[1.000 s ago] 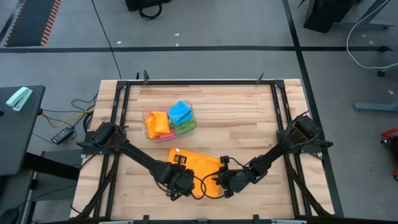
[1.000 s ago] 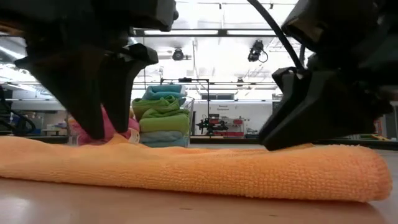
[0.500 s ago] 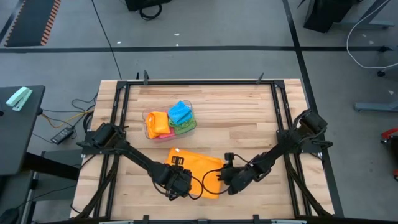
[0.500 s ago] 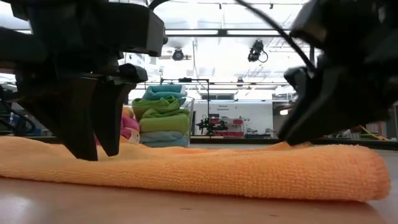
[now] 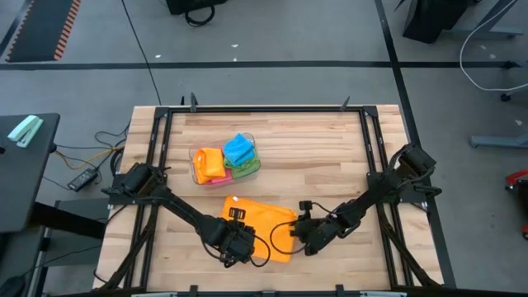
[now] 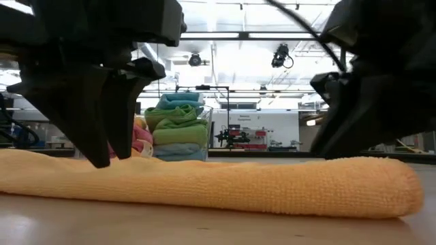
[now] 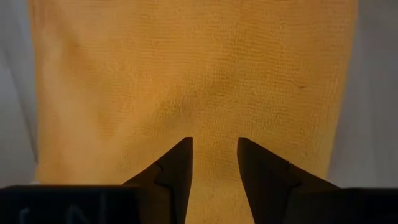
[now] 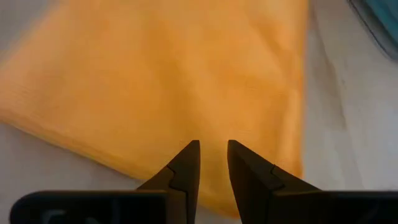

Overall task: Fold microfiber towels
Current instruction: Fold the yellow microfiber towel

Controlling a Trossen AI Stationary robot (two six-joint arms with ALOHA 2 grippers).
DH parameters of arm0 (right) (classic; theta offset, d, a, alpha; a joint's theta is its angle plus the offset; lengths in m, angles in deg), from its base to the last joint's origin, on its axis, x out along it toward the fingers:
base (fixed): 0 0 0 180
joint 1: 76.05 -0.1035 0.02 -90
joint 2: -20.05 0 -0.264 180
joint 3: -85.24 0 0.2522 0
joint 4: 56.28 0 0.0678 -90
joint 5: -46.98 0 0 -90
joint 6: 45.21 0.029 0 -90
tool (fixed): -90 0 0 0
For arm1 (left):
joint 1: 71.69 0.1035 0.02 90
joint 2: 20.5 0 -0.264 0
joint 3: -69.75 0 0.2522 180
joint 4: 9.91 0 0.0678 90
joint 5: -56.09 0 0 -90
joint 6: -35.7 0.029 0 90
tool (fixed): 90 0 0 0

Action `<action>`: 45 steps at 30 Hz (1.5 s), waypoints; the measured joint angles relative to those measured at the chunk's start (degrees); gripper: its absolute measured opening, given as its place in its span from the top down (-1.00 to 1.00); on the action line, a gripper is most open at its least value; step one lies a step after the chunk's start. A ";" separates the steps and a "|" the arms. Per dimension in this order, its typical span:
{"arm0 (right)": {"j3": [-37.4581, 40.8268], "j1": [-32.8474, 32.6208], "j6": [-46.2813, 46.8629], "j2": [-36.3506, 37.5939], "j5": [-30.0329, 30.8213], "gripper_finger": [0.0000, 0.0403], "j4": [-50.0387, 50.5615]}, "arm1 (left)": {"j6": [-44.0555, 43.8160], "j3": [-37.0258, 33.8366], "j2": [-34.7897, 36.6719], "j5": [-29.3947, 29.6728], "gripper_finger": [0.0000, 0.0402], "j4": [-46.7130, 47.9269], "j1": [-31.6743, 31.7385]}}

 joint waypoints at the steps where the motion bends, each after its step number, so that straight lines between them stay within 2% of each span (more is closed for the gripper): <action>1: -0.46 -0.29 -1.72 0.00 -1.25 0.55 0.46 | 0.00 0.34 0.00 -0.02 0.33 0.66 -0.11; 5: -4.75 -1.75 -4.34 -0.37 -3.50 0.51 7.35 | 0.00 1.33 0.11 -0.02 0.31 3.35 -0.22; 9: -13.11 -3.58 -0.84 -1.83 -0.58 0.38 21.75 | -0.15 1.95 0.12 -0.03 0.32 5.09 -0.27; 12: -19.19 -5.04 -0.88 -5.69 1.85 0.27 29.43 | -0.04 2.00 0.13 -0.02 0.35 5.29 -0.25; 16: -26.38 -6.06 -4.65 -12.61 1.98 0.14 37.05 | -0.07 2.00 0.13 -0.02 0.38 5.65 -0.22; 21: -33.57 -7.52 -9.81 -16.87 3.19 0.07 45.16 | -0.64 2.00 0.13 -0.04 0.37 7.85 -0.65; 34: -32.38 -7.10 -25.68 -17.40 5.08 0.18 46.53 | -2.19 2.00 0.13 -0.09 0.41 10.00 -1.82; 45: -29.24 -6.77 -40.98 -17.23 7.70 0.18 39.77 | -2.13 2.00 0.13 -0.07 0.39 9.99 -1.82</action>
